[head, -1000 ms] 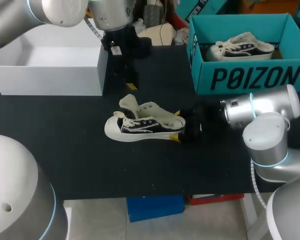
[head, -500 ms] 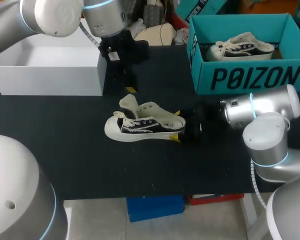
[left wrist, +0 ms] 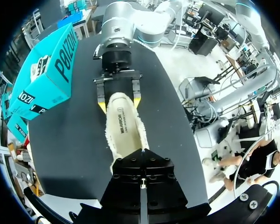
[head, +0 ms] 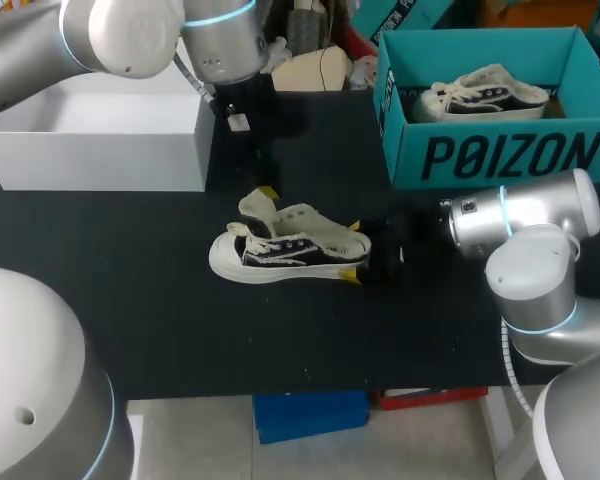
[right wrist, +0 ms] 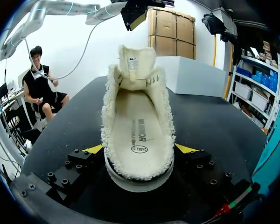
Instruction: Take the shoe out of the shoebox, open the shoe tongue, remove and reinsert the insole, then place the shoe into the shoebox
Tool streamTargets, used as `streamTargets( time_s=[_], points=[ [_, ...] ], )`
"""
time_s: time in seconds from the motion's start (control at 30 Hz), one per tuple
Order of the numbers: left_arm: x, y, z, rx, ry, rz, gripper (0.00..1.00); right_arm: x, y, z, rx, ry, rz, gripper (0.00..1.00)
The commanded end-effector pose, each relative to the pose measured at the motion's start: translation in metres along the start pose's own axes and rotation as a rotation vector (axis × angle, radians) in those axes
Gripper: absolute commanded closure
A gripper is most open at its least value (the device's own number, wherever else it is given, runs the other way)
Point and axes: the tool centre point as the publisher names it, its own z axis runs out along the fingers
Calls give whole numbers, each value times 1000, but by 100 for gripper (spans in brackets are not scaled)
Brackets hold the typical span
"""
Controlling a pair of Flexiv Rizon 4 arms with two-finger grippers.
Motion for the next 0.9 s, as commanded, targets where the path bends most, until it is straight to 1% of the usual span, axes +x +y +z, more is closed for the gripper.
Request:
streamTargets(
  time_s=[0.03, 0.23, 0.43, 0.53, 0.77, 0.9],
  points=[
    [-2, -2, 1, -7, 2, -1, 100, 0, 0, 0, 1, -1, 2, 100],
    [-3, -1, 1, -11, 15, -3, 100, 0, 0, 0, 1, -1, 2, 100],
    [-16, -4, 1, -17, 67, -33, 100, 0, 0, 0, 1, -1, 2, 100],
    [-22, -9, 1, -19, 68, -28, 100, 0, 0, 0, 1, -1, 2, 100],
    [-29, -10, 18, -39, 103, -34, 100, 0, 0, 0, 1, -1, 2, 100],
    [-29, -10, 27, -29, 127, -30, 100, 0, 0, 0, 1, -1, 2, 100]
  ],
)
